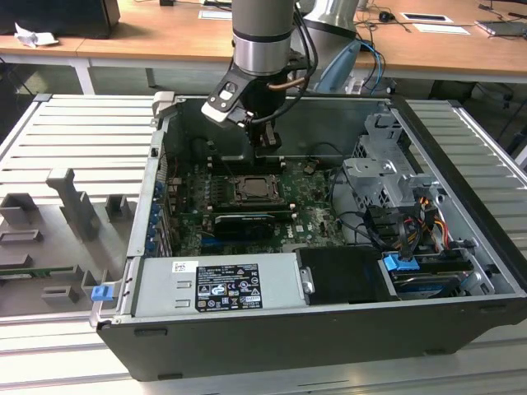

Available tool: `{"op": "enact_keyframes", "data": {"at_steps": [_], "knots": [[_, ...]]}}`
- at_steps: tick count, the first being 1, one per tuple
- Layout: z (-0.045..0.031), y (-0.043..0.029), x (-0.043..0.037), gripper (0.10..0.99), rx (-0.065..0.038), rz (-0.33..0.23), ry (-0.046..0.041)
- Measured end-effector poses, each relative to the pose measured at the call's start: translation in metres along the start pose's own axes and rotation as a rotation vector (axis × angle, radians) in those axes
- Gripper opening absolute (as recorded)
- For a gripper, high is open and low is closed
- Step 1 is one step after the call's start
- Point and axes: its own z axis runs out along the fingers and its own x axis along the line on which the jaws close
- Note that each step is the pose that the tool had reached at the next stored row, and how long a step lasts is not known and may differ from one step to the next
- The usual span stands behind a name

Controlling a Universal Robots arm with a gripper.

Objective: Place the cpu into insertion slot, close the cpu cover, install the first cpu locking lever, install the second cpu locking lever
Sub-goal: 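Install the first cpu locking lever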

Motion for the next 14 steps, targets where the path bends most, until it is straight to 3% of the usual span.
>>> {"op": "enact_keyframes", "data": {"at_steps": [14], "knots": [[0.0,0.0,0.0,0.106,-0.001,-0.119,0.0049]]}}
